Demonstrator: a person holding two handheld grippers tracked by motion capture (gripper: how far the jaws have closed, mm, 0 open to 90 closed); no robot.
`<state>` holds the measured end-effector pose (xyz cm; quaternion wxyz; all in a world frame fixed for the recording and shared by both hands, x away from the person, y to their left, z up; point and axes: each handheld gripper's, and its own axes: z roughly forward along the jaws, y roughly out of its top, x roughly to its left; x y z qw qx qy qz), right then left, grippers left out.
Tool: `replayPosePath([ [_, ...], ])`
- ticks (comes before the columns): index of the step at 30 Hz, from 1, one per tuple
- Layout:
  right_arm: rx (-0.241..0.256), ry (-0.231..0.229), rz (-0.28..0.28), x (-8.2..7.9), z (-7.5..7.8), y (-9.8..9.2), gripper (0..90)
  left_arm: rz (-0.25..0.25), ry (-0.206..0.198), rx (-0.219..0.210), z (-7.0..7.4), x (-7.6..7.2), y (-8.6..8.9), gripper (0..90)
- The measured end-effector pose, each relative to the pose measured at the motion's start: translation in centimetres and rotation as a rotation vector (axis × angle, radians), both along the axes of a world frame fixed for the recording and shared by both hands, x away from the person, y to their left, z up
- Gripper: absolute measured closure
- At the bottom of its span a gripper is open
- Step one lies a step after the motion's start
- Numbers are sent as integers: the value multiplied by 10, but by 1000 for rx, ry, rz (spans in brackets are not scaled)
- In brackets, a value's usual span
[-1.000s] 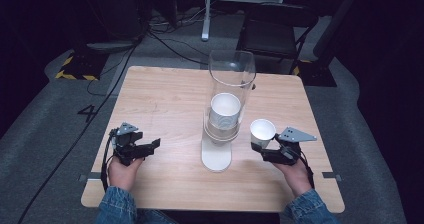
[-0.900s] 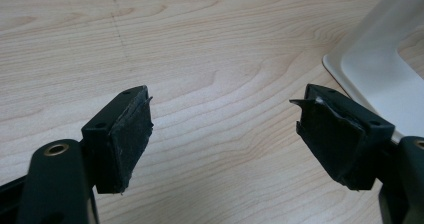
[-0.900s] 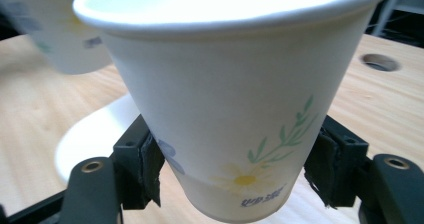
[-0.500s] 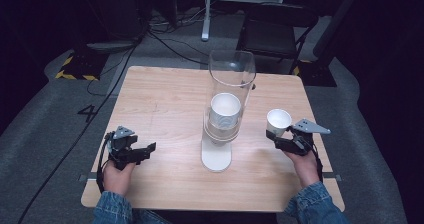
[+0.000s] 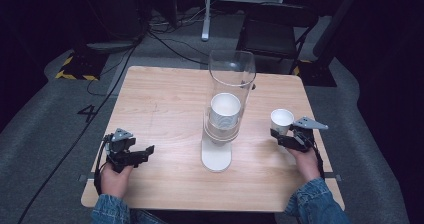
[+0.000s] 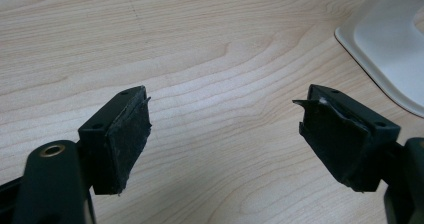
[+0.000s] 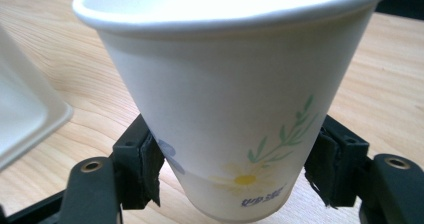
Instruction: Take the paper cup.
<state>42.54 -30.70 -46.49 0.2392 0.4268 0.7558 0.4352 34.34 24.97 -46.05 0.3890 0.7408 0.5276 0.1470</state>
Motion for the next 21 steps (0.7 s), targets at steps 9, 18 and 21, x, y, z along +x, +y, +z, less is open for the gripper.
replayPosePath([
  [9, -12, 94, -64, 12, -14, -8, 320, -11, 4, 3, 0, 0, -2, 199],
  [18, -54, 131, -49, 16, -21, -6, 317, -12, 4, -1, -1, 0, -2, 198],
  [21, -61, 142, -44, 16, -23, -5, 316, -16, 3, 0, -1, 0, -2, 198],
])
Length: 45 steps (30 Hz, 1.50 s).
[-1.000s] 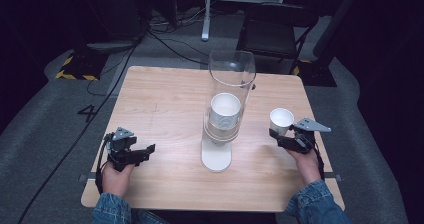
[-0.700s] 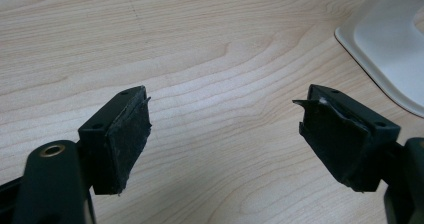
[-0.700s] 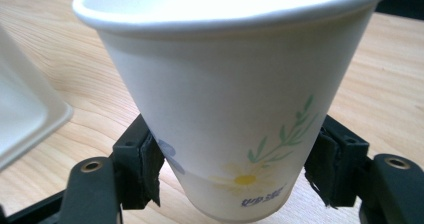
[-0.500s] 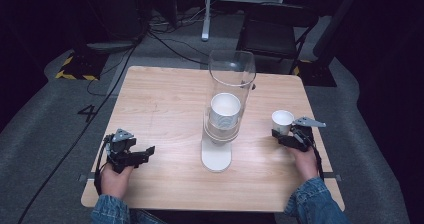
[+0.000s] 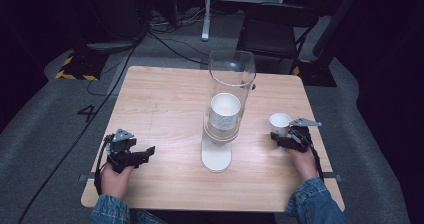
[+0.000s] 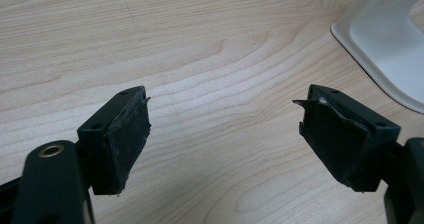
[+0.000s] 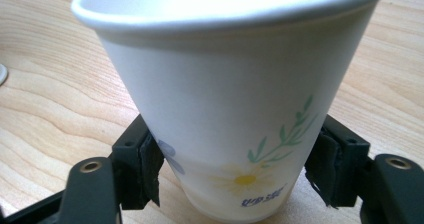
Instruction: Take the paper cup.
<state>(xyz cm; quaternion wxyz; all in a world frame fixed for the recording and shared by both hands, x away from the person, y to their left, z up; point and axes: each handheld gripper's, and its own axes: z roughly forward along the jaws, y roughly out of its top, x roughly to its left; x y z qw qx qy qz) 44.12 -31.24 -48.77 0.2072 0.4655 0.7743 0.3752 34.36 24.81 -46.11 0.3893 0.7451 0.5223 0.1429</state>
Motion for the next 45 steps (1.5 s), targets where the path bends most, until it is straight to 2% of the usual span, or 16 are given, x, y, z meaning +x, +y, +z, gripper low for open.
replayPosePath([
  [11, -7, 39, 9, 0, -3, 0, 305, -8, 6, 4, 0, 2, -2, 198],
  [18, 22, 52, 7, -1, -2, -3, 230, -4, 4, 0, 0, 3, -3, 198],
  [23, 34, 30, 9, -4, 3, -4, 211, -6, 3, 1, 0, 4, -3, 198],
  [29, 3, -11, 39, -15, 14, -5, 174, -1, 1, -6, 1, 4, -3, 196],
  [32, 17, -25, 41, -22, 21, -8, 168, -1, 0, -9, 1, 3, -3, 193],
  [38, 64, -88, 42, -37, 38, -12, 169, -20, -11, -6, 3, 2, -4, 185],
  [42, 72, -116, 51, -46, 45, -13, 169, -33, -17, 5, 4, -1, -6, 181],
  [43, 70, -135, 68, -54, 49, -12, 169, -38, -20, 2, 5, -3, -6, 178],
  [45, 71, -138, 69, -57, 51, -12, 169, -46, -24, 4, 5, -5, -6, 177],
])
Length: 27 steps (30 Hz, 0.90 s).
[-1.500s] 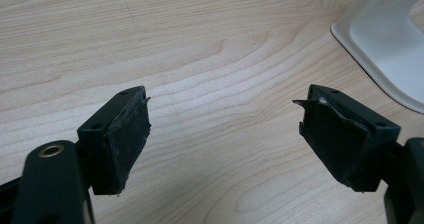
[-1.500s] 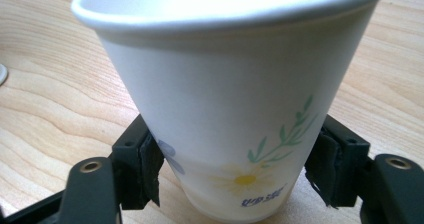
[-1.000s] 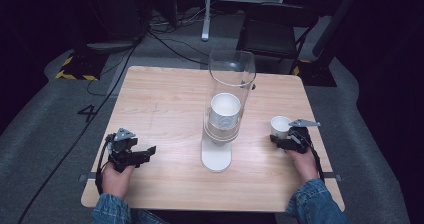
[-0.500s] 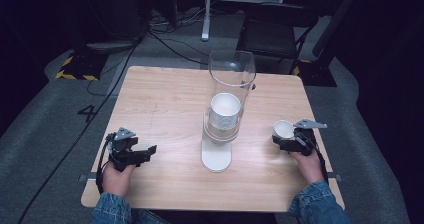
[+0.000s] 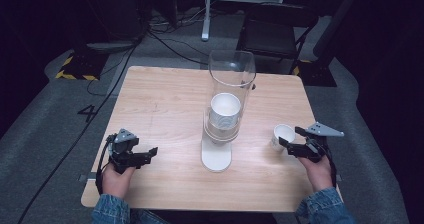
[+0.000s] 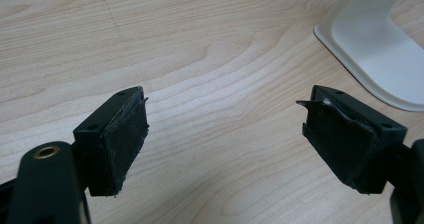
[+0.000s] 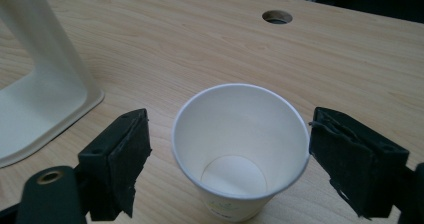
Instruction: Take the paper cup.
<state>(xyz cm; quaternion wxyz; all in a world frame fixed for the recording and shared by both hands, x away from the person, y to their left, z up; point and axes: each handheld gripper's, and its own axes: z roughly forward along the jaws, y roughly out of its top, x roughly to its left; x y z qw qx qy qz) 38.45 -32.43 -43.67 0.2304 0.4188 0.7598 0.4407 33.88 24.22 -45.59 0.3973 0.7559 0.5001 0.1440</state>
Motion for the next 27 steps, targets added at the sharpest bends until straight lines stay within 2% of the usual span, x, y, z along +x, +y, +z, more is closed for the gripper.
replayPosePath([
  [1, 3, -17, 22, -8, 4, 2, 169, -9, -6, 2, 1, -3, 0, 176],
  [3, 3, -29, 35, -15, 8, 3, 169, -20, -6, 2, 2, -6, -1, 176],
  [7, 12, -40, 77, -32, 14, 8, 172, -44, -10, -5, 4, -10, -4, 173],
  [8, 12, -40, 77, -32, 14, 8, 172, -44, -10, -5, 4, -10, -4, 172],
  [9, 12, -48, 110, -41, 15, 13, 174, -49, -14, -11, 4, -12, -6, 172],
  [13, 16, -57, 175, -55, 15, 22, 176, -83, -26, -21, 8, -17, -13, 171],
  [16, 12, -61, 206, -60, 14, 27, 186, -94, -34, -24, 9, -19, -15, 171],
  [17, 10, -58, 254, -65, 12, 34, 189, -103, -35, -26, 9, -20, -16, 171],
  [20, 4, -56, 284, -67, 9, 42, 196, -110, -32, -26, 9, -20, -16, 171],
  [21, -9, -49, 325, -69, 6, 52, 200, -104, -32, -28, 9, -20, -17, 171],
  [23, -10, -40, 354, -70, 4, 58, 200, -101, -29, -29, 8, -20, -16, 171],
  [24, -10, -40, 354, -70, 4, 58, 200, -101, -29, -29, 8, -20, -16, 171],
  [25, -31, -44, 370, -72, 3, 63, 204, -97, -31, -27, 8, -19, -14, 171],
  [27, -26, -42, 376, -72, 2, 64, 204, -92, -25, -32, 7, -19, -14, 171],
])
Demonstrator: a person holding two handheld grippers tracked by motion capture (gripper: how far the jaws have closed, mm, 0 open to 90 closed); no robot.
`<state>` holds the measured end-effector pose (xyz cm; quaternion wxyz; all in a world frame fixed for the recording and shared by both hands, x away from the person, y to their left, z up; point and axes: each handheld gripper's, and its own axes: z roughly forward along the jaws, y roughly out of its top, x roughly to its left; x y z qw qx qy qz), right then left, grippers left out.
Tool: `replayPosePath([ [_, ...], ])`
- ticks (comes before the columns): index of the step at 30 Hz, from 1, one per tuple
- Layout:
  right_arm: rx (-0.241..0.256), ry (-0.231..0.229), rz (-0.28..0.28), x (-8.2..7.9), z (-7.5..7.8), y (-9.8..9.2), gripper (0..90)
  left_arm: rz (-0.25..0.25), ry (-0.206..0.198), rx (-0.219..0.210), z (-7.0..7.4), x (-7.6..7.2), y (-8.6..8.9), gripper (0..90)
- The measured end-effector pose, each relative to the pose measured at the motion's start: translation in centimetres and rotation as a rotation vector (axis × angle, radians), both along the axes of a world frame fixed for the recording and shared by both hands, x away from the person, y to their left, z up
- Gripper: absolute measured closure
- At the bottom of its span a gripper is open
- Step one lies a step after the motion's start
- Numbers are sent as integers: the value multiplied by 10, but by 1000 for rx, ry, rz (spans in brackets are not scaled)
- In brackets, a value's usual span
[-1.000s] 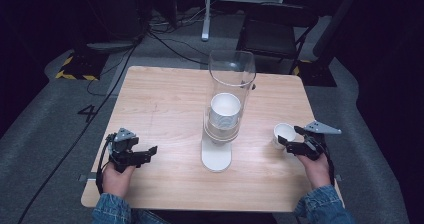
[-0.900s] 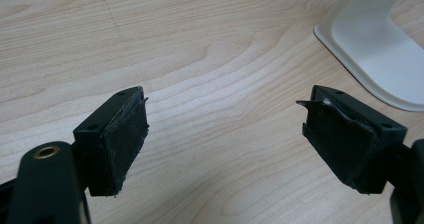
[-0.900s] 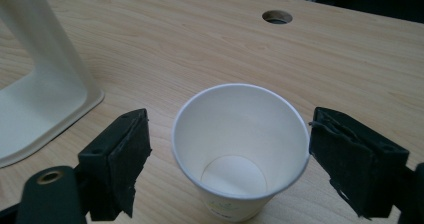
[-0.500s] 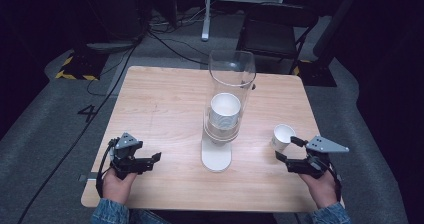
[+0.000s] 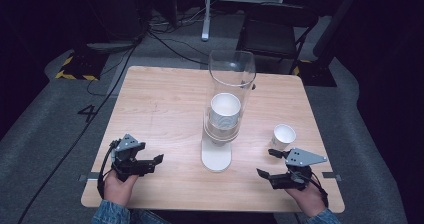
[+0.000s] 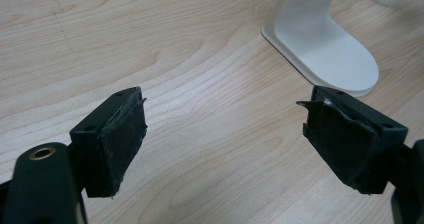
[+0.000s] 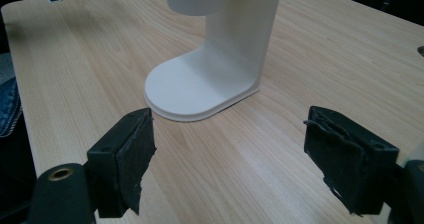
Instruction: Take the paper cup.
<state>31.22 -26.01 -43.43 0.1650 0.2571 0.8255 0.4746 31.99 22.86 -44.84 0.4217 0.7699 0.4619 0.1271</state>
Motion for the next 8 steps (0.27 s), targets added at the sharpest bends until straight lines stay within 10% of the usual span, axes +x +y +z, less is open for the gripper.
replayPosePath([
  [8, 2, 7, -1, 3, -4, 0, 204, 10, 1, 3, -2, 1, 2, 171],
])
